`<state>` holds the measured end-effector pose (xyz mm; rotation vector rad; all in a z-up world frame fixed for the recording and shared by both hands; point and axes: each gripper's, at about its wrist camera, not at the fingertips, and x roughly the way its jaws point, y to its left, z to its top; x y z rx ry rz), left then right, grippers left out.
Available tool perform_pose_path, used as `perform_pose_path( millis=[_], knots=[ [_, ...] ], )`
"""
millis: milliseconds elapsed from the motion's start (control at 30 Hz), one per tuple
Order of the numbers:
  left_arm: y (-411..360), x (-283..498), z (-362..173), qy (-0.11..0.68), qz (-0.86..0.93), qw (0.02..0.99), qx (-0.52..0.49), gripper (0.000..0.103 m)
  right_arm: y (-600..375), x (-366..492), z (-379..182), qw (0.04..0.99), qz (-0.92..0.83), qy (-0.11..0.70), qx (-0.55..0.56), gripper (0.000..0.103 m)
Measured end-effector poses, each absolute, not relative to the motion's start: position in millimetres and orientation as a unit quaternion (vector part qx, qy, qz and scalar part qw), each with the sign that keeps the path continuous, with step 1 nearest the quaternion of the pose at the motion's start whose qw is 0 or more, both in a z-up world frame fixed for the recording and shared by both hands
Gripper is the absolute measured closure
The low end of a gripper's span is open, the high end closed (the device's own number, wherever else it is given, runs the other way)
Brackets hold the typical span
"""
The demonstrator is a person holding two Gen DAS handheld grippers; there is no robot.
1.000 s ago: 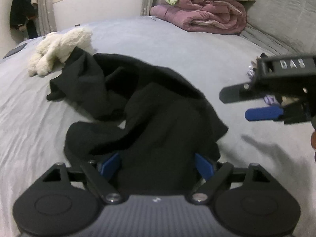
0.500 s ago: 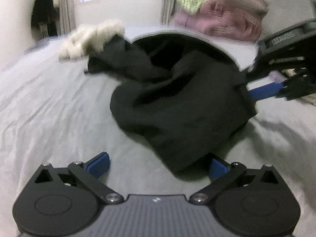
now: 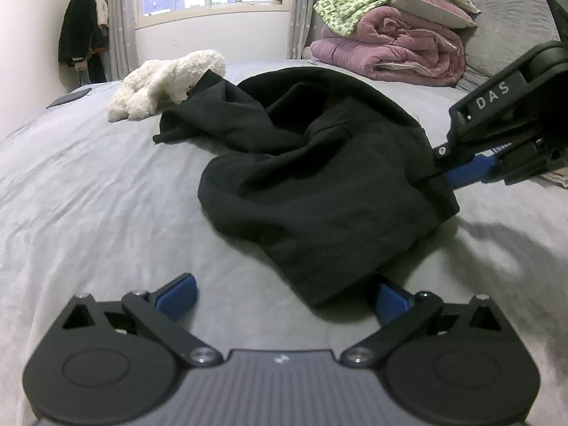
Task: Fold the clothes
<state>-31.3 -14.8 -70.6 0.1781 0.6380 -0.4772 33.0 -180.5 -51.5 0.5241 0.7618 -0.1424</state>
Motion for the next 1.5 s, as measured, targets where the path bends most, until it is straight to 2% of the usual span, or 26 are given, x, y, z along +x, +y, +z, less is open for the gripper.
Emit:
perform_pose_path(
  millis=[1500],
  knots=[
    [-16, -32, -70, 0.31, -0.232, 0.918, 0.087, 0.0, -169, 38, -60, 0.898, -0.084, 0.37, 0.224, 0.07]
  ],
)
